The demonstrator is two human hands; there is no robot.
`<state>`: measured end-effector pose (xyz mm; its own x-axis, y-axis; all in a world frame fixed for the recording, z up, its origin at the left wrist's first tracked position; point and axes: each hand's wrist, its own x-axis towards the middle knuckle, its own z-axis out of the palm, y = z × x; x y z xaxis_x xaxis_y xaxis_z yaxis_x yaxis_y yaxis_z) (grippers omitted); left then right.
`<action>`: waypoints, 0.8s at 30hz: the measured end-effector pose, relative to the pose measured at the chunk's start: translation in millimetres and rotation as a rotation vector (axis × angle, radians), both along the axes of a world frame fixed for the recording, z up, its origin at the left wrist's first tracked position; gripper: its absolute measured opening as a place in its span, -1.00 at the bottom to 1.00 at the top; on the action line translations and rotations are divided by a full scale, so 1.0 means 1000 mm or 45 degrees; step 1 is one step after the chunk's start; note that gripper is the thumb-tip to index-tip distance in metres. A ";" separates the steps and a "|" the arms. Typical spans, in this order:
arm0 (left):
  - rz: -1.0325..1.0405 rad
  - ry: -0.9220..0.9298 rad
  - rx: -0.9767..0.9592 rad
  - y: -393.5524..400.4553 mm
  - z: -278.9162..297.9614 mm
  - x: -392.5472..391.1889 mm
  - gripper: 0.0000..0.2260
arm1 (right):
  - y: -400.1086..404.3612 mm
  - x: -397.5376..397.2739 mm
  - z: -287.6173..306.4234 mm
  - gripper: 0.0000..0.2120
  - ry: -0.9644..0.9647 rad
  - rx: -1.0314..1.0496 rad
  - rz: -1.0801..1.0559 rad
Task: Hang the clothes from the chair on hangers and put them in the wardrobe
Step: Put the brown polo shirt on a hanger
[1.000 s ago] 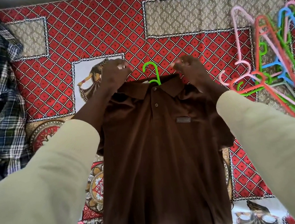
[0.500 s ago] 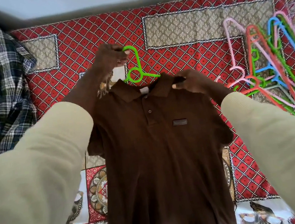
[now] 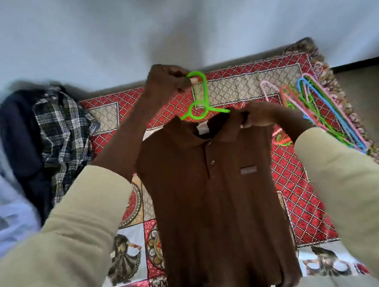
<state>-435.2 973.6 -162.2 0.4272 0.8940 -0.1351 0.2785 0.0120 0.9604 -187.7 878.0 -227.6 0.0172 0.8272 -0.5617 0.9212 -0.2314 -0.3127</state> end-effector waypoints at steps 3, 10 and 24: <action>-0.037 -0.069 0.052 -0.029 0.057 -0.003 -0.91 | -0.030 -0.003 0.052 -0.82 0.081 0.172 -0.054; -0.070 -0.221 0.125 -0.114 0.181 -0.031 -0.87 | -0.136 -0.015 0.184 -0.87 0.252 0.591 -0.256; -0.135 0.498 0.871 -0.423 0.355 -0.063 -0.79 | -0.468 -0.023 0.405 -0.89 0.144 1.084 -0.464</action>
